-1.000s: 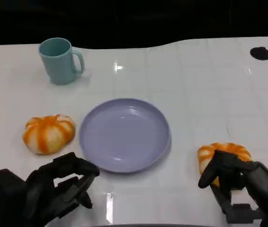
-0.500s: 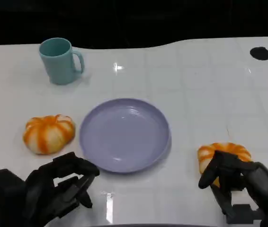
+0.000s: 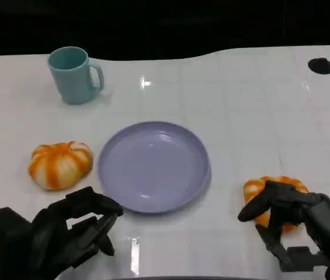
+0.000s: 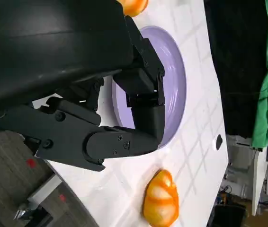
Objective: Grasp the bread from the table and place it into the plate.
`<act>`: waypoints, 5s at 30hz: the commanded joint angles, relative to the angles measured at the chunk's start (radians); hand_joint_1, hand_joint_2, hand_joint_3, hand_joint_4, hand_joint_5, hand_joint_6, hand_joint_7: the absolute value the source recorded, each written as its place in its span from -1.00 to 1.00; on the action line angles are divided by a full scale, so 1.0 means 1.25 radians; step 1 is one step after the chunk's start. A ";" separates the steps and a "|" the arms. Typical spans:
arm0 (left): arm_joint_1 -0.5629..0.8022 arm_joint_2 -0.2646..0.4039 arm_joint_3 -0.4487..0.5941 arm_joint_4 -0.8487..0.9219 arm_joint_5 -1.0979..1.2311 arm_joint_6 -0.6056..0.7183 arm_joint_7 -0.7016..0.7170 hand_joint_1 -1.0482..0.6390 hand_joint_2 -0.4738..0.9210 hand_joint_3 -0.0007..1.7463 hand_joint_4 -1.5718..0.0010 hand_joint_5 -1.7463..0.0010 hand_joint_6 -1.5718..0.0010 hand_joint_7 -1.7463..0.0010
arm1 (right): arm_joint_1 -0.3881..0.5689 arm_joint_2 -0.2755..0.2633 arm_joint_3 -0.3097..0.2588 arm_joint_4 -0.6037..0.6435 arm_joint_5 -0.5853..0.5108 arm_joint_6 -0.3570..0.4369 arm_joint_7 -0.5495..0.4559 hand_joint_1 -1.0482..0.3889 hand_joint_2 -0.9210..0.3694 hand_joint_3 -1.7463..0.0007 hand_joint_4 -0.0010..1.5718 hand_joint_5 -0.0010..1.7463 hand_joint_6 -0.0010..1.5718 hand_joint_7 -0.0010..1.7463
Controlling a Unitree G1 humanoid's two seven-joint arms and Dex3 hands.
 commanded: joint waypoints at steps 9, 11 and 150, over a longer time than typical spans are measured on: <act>0.003 0.009 0.002 -0.003 0.000 -0.005 0.003 -0.28 1.00 -0.50 0.15 -0.93 0.08 -0.41 | 0.005 -0.097 -0.006 -0.125 -0.272 0.023 -0.050 0.02 -0.82 0.95 -0.77 -0.14 -0.43 -0.71; 0.003 0.009 0.001 -0.003 0.002 -0.005 0.004 -0.30 1.00 -0.51 0.14 -0.93 0.08 -0.41 | 0.003 -0.110 -0.007 -0.132 -0.306 0.018 -0.058 0.01 -0.79 0.99 -0.82 -0.24 -0.44 -0.79; 0.022 -0.014 -0.050 -0.063 0.016 0.026 0.047 -0.27 1.00 -0.44 0.21 -1.00 0.19 -0.53 | -0.819 0.164 0.339 0.929 -0.421 -0.098 -0.186 -0.43 -1.00 0.69 -0.96 -0.57 -0.63 -1.00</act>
